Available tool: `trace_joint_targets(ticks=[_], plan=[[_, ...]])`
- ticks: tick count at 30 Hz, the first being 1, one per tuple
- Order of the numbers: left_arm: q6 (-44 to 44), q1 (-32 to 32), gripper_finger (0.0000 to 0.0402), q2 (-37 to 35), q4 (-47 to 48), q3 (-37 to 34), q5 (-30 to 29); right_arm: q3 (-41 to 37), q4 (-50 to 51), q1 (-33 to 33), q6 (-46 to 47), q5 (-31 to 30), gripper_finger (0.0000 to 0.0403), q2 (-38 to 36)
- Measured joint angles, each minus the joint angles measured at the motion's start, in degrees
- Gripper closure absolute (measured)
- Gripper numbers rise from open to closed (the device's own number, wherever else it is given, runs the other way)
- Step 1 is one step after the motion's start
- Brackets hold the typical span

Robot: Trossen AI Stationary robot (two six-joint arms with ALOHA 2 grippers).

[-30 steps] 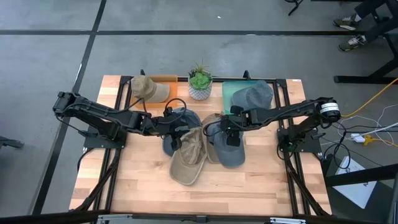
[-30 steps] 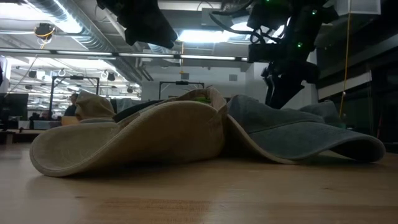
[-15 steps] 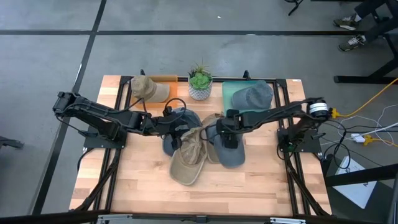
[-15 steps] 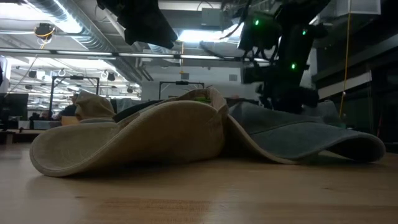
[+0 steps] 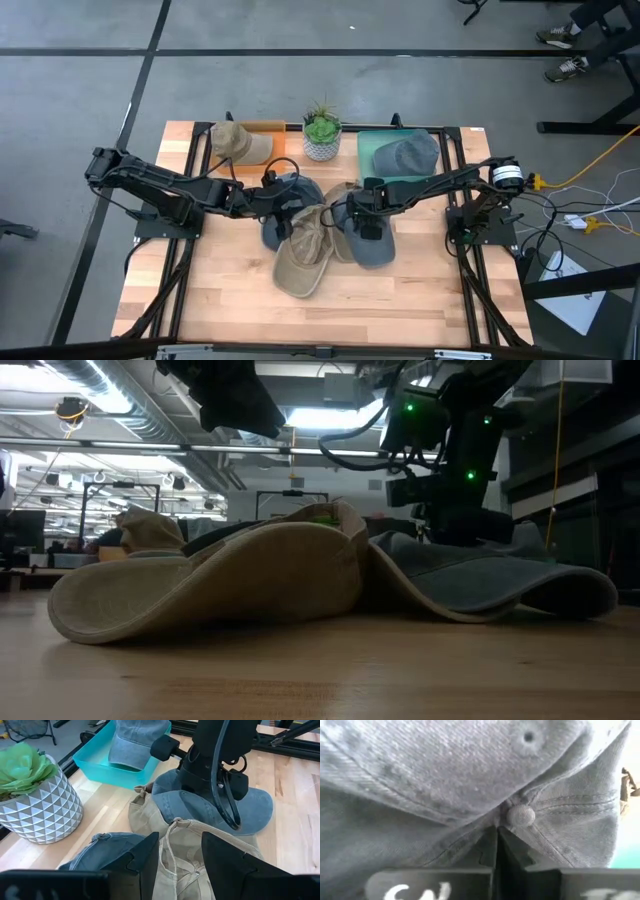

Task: Pick & Place hat
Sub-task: Put the right gray cap into the green bin

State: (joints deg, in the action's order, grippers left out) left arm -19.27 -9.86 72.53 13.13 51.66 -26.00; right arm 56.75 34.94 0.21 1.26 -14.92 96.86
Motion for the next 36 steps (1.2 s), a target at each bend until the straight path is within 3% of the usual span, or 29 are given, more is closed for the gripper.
trace_joint_targets(ticks=[12, 22, 29, 32, 36], plan=[[0.0, 0.0, 0.0258, 0.0, 0.0, 0.0, 0.0, 0.7, 4.8, 0.0, -0.2, 0.1, 0.0388, -6.8], [0.0, 0.0, 0.0258, 0.0, 0.0, 0.0, -0.1, 0.7, 6.9, -0.1, 1.8, 3.0, 0.0315, -17.0], [0.0, 0.0, 0.0258, 0.0, 0.0, 0.0, -0.1, 0.7, 12.6, -0.8, 3.5, 0.6, 0.0353, -21.5], [0.0, 0.0, 0.0258, 0.0, 0.0, 0.0, -0.1, 0.7, 16.5, -1.8, 5.1, 2.6, 0.0349, -22.5], [0.0, 0.0, 0.0258, 0.0, 0.0, 0.0, -0.1, 0.7, 19.0, -2.8, 9.5, 7.9, 0.0307, -22.8]])
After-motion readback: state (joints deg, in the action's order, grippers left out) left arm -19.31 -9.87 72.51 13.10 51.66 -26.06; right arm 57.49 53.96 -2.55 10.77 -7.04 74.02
